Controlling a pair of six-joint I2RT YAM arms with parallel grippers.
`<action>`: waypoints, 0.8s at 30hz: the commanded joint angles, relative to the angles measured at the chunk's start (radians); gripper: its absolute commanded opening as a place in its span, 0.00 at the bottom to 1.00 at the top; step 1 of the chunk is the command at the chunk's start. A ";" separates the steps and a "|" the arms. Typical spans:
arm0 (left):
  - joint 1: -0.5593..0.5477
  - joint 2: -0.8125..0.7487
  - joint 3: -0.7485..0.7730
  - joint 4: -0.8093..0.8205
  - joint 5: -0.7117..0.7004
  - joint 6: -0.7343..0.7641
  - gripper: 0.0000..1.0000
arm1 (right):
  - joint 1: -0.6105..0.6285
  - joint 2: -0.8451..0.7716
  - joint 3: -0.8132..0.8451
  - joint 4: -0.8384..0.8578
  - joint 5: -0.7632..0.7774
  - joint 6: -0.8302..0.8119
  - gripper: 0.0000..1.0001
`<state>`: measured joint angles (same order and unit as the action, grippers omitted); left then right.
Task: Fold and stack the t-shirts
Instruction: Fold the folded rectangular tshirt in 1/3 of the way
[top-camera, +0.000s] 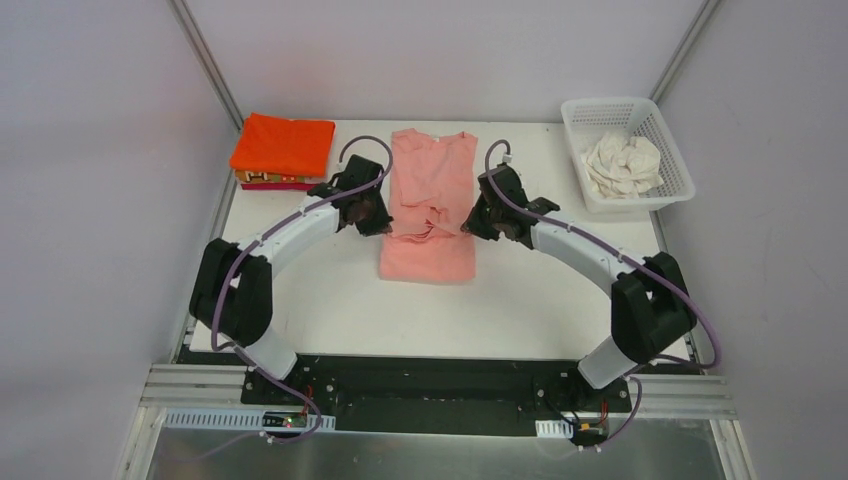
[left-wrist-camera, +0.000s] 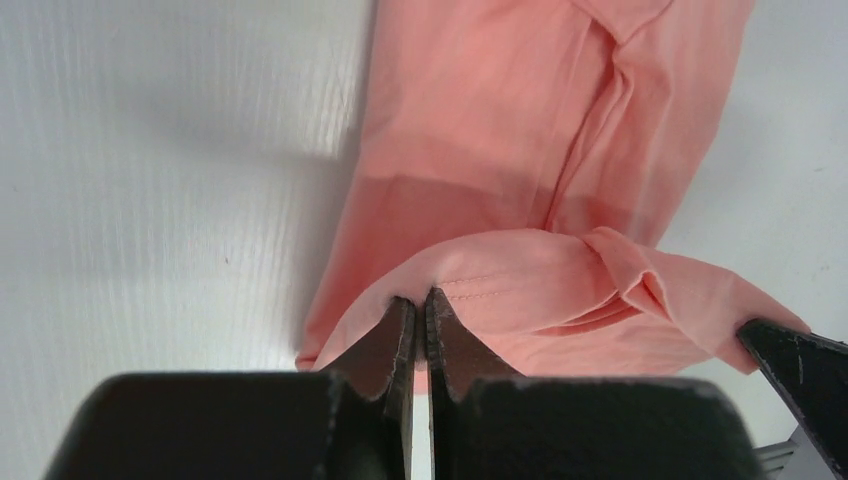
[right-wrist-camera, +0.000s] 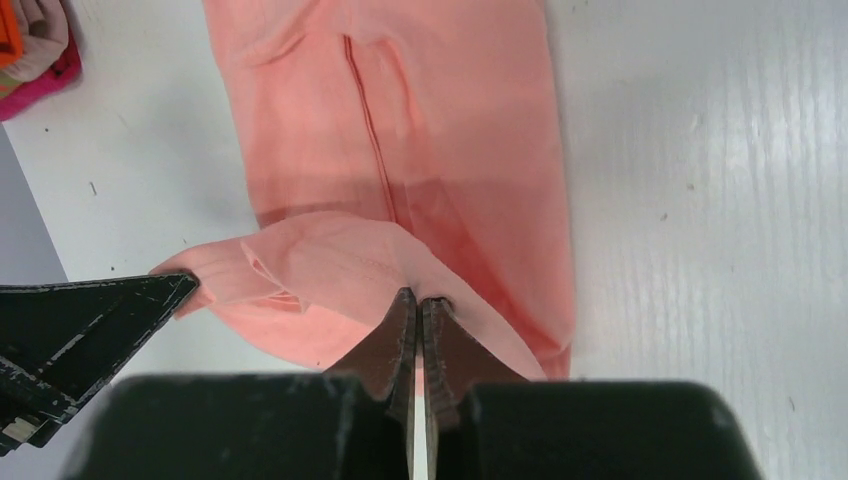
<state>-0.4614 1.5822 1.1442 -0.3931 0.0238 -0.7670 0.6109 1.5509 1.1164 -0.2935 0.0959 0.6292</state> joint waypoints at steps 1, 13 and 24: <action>0.042 0.090 0.114 0.010 0.051 0.070 0.00 | -0.045 0.076 0.096 0.052 -0.061 -0.046 0.00; 0.091 0.257 0.273 0.008 0.094 0.139 0.00 | -0.137 0.225 0.189 0.123 -0.182 -0.057 0.00; 0.115 0.374 0.356 -0.005 0.119 0.176 0.00 | -0.177 0.308 0.203 0.178 -0.214 -0.022 0.00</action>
<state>-0.3637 1.9266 1.4433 -0.3897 0.1246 -0.6331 0.4461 1.8408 1.2869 -0.1703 -0.1017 0.5919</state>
